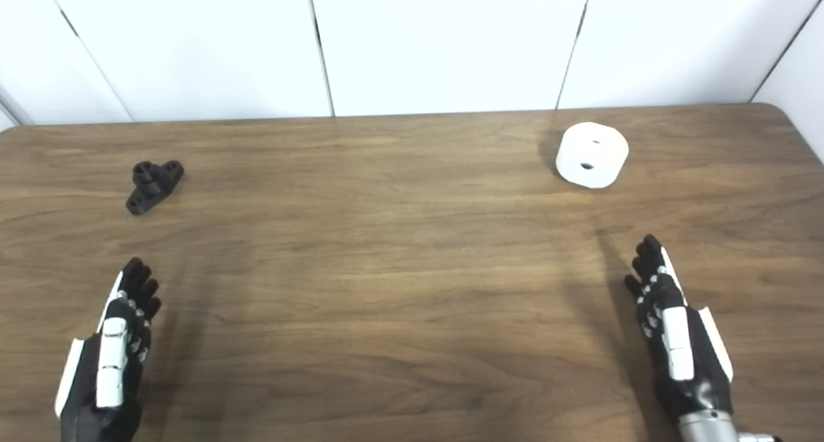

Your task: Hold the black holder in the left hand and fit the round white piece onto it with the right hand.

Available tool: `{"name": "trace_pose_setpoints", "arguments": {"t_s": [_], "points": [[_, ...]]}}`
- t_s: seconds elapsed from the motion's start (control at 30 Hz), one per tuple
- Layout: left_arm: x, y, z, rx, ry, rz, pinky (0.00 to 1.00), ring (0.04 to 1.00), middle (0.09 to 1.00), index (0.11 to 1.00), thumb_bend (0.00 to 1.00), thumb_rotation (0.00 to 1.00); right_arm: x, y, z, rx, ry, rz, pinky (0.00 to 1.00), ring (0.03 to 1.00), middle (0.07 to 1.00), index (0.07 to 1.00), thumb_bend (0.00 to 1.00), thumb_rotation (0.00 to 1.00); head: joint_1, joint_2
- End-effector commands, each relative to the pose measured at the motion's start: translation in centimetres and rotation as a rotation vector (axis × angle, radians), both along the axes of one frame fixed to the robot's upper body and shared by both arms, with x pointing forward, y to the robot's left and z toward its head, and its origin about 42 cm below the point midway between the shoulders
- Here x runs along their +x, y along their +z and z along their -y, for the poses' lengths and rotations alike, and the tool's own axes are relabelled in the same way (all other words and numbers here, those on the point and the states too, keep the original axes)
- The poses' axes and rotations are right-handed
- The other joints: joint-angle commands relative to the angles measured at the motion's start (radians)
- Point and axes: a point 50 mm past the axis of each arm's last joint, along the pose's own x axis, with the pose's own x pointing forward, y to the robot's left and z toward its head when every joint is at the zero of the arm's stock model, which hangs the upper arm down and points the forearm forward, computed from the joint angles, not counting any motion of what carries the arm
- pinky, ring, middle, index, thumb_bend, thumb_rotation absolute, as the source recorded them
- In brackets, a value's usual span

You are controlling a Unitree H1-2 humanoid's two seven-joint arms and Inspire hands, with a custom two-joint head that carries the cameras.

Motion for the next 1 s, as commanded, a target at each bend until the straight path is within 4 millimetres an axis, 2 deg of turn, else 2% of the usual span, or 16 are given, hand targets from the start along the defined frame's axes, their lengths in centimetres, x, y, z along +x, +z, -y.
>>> {"name": "trace_pose_setpoints", "arguments": {"t_s": [0.0, 0.33, 0.47, 0.67, 0.77, 0.87, 0.97], "points": [[-0.3, 0.6, 0.8, -0.01, 0.013, 0.06, 1.0, 1.0, 1.0, 0.998, 0.55, 0.96, -0.1, 0.1, 0.2, -0.018, 0.008, 0.008, 1.0, 1.0, 1.0, 0.998, 0.64, 1.0, 0.001, 0.001], [-0.4, 0.6, 1.0, -0.003, 0.013, 0.058, 1.0, 1.0, 1.0, 0.994, 0.52, 0.97, -0.1, -0.1, 0.3, -0.018, 0.003, 0.003, 1.0, 1.0, 1.0, 0.985, 0.66, 1.0, 0.009, -0.011], [-0.5, 0.5, 1.1, 0.001, 0.011, 0.052, 1.0, 1.0, 1.0, 0.999, 0.52, 0.98, -0.1, -0.2, 0.4, -0.014, 0.003, 0.001, 1.0, 1.0, 1.0, 0.986, 0.63, 1.0, 0.02, -0.016], [-0.6, 0.4, 1.5, 0.002, 0.005, 0.053, 1.0, 1.0, 1.0, 0.995, 0.55, 0.96, -0.2, -0.3, 0.8, 0.009, 0.004, 0.002, 1.0, 1.0, 1.0, 0.988, 0.59, 1.0, 0.077, -0.028], [-0.6, 0.1, 1.7, -0.008, 0.007, 0.052, 1.0, 1.0, 1.0, 0.985, 0.54, 0.96, -0.2, -0.4, 1.0, 0.011, 0.004, 0.0, 1.0, 1.0, 1.0, 0.998, 0.59, 1.0, 0.118, -0.045], [-0.7, -0.4, 2.0, -0.021, -0.002, 0.052, 1.0, 1.0, 1.0, 0.983, 0.52, 0.95, -0.2, -0.7, 1.3, 0.015, 0.008, -0.006, 1.0, 1.0, 1.0, 1.0, 0.56, 1.0, 0.158, -0.076], [-0.9, -0.9, 2.4, -0.023, -0.002, 0.051, 1.0, 1.0, 1.0, 0.987, 0.51, 0.95, -0.4, -0.9, 1.6, 0.019, 0.009, -0.017, 1.0, 1.0, 1.0, 1.0, 0.58, 1.0, 0.193, -0.112]]}}
